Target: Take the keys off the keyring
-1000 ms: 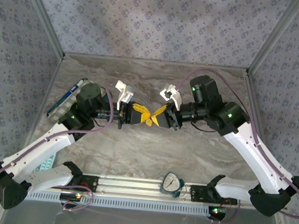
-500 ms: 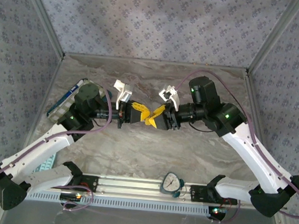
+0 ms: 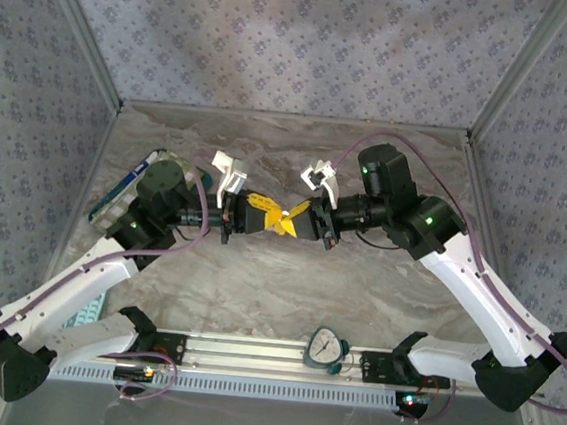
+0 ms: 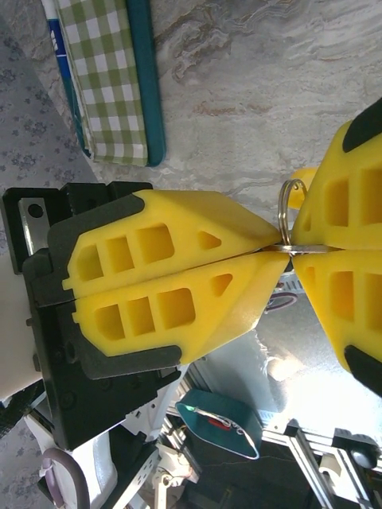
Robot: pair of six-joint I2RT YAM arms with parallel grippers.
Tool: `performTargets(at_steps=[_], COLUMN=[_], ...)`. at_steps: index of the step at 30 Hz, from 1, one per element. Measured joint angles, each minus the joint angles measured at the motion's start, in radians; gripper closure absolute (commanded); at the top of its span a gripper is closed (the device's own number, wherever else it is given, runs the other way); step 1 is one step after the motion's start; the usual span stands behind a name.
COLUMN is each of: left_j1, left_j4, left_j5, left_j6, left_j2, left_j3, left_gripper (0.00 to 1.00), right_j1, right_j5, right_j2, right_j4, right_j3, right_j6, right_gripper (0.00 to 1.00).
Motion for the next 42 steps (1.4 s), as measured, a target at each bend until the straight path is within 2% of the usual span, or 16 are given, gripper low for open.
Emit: performTargets(at_steps=[4, 6, 9, 14, 16, 23, 29, 42], left_j1=[0.005, 0.009, 0.023, 0.026, 0.019, -0.087, -0.111, -0.154], left_j4=[0.003, -0.003, -0.015, -0.033, -0.04, -0.077, -0.06, -0.001], left_j5=[-0.006, -0.017, -0.048, -0.086, -0.107, -0.237, -0.332, -0.357], left_j6=[0.0, 0.005, 0.01, 0.011, 0.021, 0.12, 0.211, 0.305], left_j2=[-0.008, -0.015, -0.039, -0.089, -0.099, -0.123, -0.177, -0.185], left_j3=[-0.008, -0.011, -0.023, -0.068, -0.084, -0.161, -0.238, -0.245], left_gripper=[0.99, 0.79, 0.68, 0.66, 0.61, 0.59, 0.59, 0.56], right_j1=[-0.002, -0.005, -0.017, -0.019, -0.019, -0.016, -0.006, 0.002], right_j5=[-0.002, 0.014, 0.064, 0.116, 0.13, 0.149, 0.147, 0.134], right_j2=[0.0, 0.0, 0.018, 0.097, 0.117, 0.202, 0.208, 0.208], right_j4=[-0.008, -0.027, -0.127, -0.253, -0.286, -0.379, -0.401, -0.404], right_j3=[0.0, 0.003, 0.047, 0.135, 0.136, 0.223, 0.25, 0.251], right_j6=[-0.005, -0.01, -0.024, -0.039, -0.038, -0.038, -0.038, -0.038], right_gripper=[1.0, 1.0, 1.0, 1.0, 1.0, 1.0, 1.0, 1.0])
